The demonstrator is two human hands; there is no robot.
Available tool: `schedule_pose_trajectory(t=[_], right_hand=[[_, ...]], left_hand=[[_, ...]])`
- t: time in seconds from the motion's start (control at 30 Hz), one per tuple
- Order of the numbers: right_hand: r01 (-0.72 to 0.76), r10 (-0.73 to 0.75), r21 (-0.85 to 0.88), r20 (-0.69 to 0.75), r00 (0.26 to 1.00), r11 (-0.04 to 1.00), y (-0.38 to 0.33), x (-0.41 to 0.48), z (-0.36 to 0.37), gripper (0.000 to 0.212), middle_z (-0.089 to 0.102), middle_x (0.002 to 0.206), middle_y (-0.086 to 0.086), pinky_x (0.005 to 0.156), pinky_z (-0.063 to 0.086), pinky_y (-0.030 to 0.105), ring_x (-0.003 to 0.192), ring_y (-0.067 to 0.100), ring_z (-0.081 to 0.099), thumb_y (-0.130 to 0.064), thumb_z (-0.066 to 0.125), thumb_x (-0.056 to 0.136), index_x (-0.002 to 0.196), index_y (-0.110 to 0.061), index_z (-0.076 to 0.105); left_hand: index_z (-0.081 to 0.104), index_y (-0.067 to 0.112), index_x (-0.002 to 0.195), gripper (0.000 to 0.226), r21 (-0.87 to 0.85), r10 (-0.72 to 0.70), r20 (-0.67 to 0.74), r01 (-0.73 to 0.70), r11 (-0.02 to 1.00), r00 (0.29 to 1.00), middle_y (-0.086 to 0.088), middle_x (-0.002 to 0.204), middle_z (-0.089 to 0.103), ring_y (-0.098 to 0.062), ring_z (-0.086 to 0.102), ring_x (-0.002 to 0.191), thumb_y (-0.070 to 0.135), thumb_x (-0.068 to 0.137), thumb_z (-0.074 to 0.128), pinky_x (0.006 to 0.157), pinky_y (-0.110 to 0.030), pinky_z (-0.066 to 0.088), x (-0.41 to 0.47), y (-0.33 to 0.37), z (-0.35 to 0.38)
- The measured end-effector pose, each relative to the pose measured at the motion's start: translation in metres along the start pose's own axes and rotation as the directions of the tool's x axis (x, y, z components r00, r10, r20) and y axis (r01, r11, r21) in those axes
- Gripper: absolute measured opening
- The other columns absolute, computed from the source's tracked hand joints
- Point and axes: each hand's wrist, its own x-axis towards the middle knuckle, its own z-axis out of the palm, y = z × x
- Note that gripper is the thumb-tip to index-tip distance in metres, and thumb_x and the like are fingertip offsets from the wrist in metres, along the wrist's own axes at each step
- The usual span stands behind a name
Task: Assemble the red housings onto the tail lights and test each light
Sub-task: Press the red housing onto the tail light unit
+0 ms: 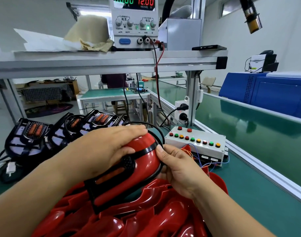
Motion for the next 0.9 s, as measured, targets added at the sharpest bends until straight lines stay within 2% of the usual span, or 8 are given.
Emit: schedule_pose_trajectory(t=[0.13, 0.23, 0.33, 0.53, 0.67, 0.73, 0.8, 0.9], right_hand=[[-0.001, 0.0, 0.017, 0.016, 1.0, 1.0, -0.001, -0.001, 0.001, 0.035, 0.07, 0.077, 0.006, 0.061, 0.056, 0.025, 0.065, 0.012, 0.068, -0.03, 0.058, 0.086, 0.106, -0.001, 0.063], [0.006, -0.006, -0.012, 0.021, 1.0, 1.0, 0.001, -0.001, 0.001, 0.034, 0.07, 0.079, 0.006, 0.062, 0.056, 0.025, 0.067, 0.013, 0.067, -0.03, 0.058, 0.086, 0.105, -0.003, 0.063], [0.006, -0.005, -0.026, 0.023, 1.0, 1.0, 0.003, -0.001, 0.001, 0.032, 0.069, 0.081, 0.007, 0.064, 0.056, 0.025, 0.069, 0.013, 0.067, -0.032, 0.059, 0.085, 0.103, -0.005, 0.063], [0.005, -0.006, 0.016, 0.054, 0.999, 1.0, 0.0, 0.0, 0.0, 0.042, 0.071, 0.084, 0.007, 0.066, 0.057, 0.027, 0.07, 0.014, 0.069, -0.03, 0.057, 0.087, 0.114, 0.002, 0.059], [-0.006, 0.004, 0.022, 0.056, 0.998, 1.0, 0.002, 0.0, 0.0, 0.051, 0.071, 0.086, 0.009, 0.067, 0.058, 0.028, 0.071, 0.015, 0.07, -0.03, 0.058, 0.087, 0.118, 0.009, 0.054], [-0.002, 0.001, 0.023, 0.068, 0.998, 1.0, 0.001, 0.0, 0.0, 0.046, 0.072, 0.087, 0.01, 0.068, 0.059, 0.029, 0.072, 0.016, 0.07, -0.03, 0.057, 0.087, 0.116, 0.006, 0.057], [-0.006, 0.002, 0.041, 0.077, 0.997, 0.999, -0.001, -0.001, -0.001, 0.042, 0.072, 0.087, 0.012, 0.067, 0.059, 0.031, 0.073, 0.017, 0.07, -0.03, 0.058, 0.087, 0.112, 0.002, 0.06], [-0.015, 0.013, 0.035, 0.068, 0.998, 0.999, 0.0, -0.002, 0.0, 0.053, 0.069, 0.093, 0.013, 0.068, 0.06, 0.036, 0.076, 0.02, 0.068, -0.043, 0.061, 0.084, 0.115, 0.0, 0.06]], left_hand=[[0.026, 0.046, 0.14, 0.052, 0.021, 0.016, 0.0, -0.016, 1.0, 1.0, 0.036, 0.142, 0.022, 0.014, 0.017, 0.138, 0.047, 0.089, 0.036, 0.109, 0.0, 0.006, 0.001, -0.002, 0.001], [0.034, 0.04, 0.143, 0.052, 0.012, 0.009, 0.004, -0.009, 1.0, 1.0, 0.035, 0.143, 0.023, 0.015, 0.016, 0.138, 0.04, 0.092, 0.046, 0.109, 0.001, 0.004, 0.002, -0.002, 0.0], [0.032, 0.041, 0.145, 0.053, 0.016, 0.004, 0.033, -0.004, 1.0, 0.999, 0.038, 0.143, 0.017, 0.019, 0.013, 0.136, 0.035, 0.095, 0.051, 0.107, 0.003, 0.003, 0.002, -0.002, 0.001], [0.015, 0.071, 0.125, 0.047, -0.015, -0.048, 0.073, 0.049, 0.999, 0.996, 0.043, 0.146, 0.004, 0.018, 0.015, 0.132, 0.055, 0.086, 0.036, 0.102, 0.002, 0.008, 0.001, -0.007, -0.001], [0.015, 0.084, 0.119, 0.045, -0.083, -0.05, 0.118, 0.06, 0.995, 0.992, 0.053, 0.126, 0.03, 0.031, 0.029, 0.115, 0.069, 0.078, 0.027, 0.089, 0.007, 0.022, -0.001, -0.011, -0.001], [0.014, 0.079, 0.124, 0.05, -0.098, -0.054, 0.113, 0.066, 0.993, 0.992, 0.046, 0.125, 0.033, 0.024, 0.038, 0.112, 0.072, 0.076, 0.022, 0.09, -0.001, 0.032, -0.001, -0.011, 0.002], [0.013, 0.075, 0.125, 0.05, -0.14, -0.067, 0.108, 0.081, 0.987, 0.992, 0.039, 0.126, 0.033, 0.011, 0.045, 0.114, 0.073, 0.075, 0.021, 0.097, -0.017, 0.041, -0.001, -0.009, 0.006], [0.013, 0.077, 0.124, 0.047, -0.181, -0.063, 0.118, 0.084, 0.98, 0.991, 0.034, 0.127, 0.033, 0.007, 0.045, 0.116, 0.071, 0.078, 0.022, 0.101, -0.024, 0.042, 0.0, -0.004, 0.01]])
